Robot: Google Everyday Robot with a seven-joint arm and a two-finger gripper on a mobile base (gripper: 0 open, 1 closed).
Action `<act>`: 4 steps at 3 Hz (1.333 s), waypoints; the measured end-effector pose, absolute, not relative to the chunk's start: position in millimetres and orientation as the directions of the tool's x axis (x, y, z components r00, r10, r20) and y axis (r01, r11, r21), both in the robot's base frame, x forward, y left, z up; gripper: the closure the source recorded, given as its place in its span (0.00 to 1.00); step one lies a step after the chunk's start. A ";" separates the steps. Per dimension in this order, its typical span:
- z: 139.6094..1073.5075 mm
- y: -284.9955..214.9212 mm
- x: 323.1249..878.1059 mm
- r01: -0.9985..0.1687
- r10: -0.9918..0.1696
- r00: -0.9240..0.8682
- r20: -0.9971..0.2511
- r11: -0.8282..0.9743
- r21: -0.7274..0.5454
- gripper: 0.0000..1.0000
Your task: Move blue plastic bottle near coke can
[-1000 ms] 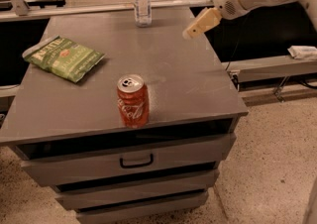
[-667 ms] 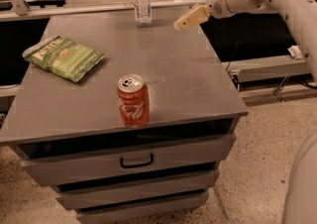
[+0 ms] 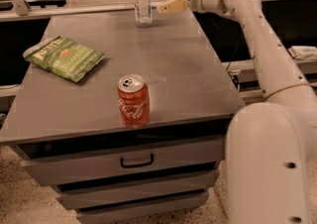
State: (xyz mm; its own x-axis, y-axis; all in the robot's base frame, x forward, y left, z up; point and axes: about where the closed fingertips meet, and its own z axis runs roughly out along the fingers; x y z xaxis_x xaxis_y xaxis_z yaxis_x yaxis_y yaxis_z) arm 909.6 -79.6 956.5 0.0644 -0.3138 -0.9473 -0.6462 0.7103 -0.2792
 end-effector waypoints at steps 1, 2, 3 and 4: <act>970.8 -56.0 928.8 -0.652 -0.242 0.068 -0.968 0.724 -0.227 0.00; 977.8 -44.0 929.4 -0.659 -0.243 0.012 -0.970 0.728 -0.190 0.00; 974.9 -33.4 927.0 -0.656 -0.269 -0.063 -0.961 0.736 -0.163 0.00; 972.7 -19.9 926.4 -0.643 -0.282 -0.112 -0.953 0.752 -0.147 0.00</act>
Offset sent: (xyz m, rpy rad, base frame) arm 0.0294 0.0513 0.0283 0.0357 0.1884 -0.0202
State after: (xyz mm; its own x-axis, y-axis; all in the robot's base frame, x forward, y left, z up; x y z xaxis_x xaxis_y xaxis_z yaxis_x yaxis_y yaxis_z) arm 926.4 -19.9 972.7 -0.1118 -0.2822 -0.9528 -0.6431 0.7515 -0.1471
